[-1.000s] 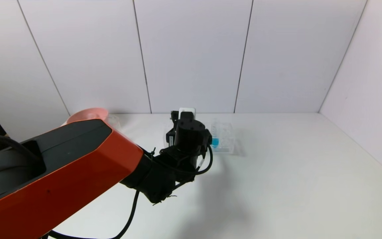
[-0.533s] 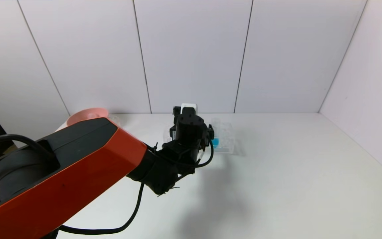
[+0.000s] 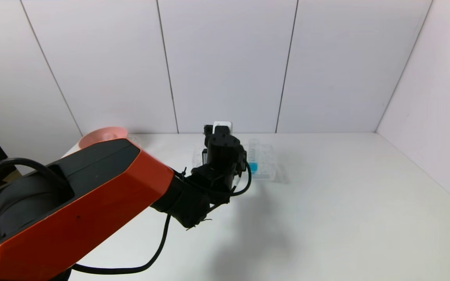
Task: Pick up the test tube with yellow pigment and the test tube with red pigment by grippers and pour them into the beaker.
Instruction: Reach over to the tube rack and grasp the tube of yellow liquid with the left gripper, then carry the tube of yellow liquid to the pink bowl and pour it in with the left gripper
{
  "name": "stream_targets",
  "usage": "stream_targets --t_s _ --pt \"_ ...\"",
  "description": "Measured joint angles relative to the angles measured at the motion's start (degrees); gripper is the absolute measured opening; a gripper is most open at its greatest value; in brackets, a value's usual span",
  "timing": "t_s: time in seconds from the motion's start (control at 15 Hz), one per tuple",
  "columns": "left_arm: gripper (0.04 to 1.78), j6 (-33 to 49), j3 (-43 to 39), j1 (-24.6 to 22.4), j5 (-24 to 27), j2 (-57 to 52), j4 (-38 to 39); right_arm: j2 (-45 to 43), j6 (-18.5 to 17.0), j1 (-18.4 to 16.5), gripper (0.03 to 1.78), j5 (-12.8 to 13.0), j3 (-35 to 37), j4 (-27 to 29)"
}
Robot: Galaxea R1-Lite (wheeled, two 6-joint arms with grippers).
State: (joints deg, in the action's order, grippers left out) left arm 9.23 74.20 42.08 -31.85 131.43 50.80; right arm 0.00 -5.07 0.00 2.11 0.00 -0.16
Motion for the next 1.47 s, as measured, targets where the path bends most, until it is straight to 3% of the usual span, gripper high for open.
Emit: stream_targets --t_s 0.2,0.33,0.8,1.47 --pt "0.63 -0.02 0.16 0.04 -0.01 0.44 0.72 0.00 0.00 0.00 1.71 0.00 0.00 0.00" --pt "0.44 0.00 0.22 0.06 -0.09 0.62 0.83 0.00 0.00 0.00 1.71 0.00 0.00 0.00" --pt "0.43 -0.11 0.44 0.30 -0.48 0.52 0.91 0.00 0.00 0.00 1.71 0.00 0.00 0.00" --pt "0.43 -8.07 6.45 0.45 -1.27 -5.49 -0.15 0.00 0.00 0.00 1.71 0.00 0.00 0.02"
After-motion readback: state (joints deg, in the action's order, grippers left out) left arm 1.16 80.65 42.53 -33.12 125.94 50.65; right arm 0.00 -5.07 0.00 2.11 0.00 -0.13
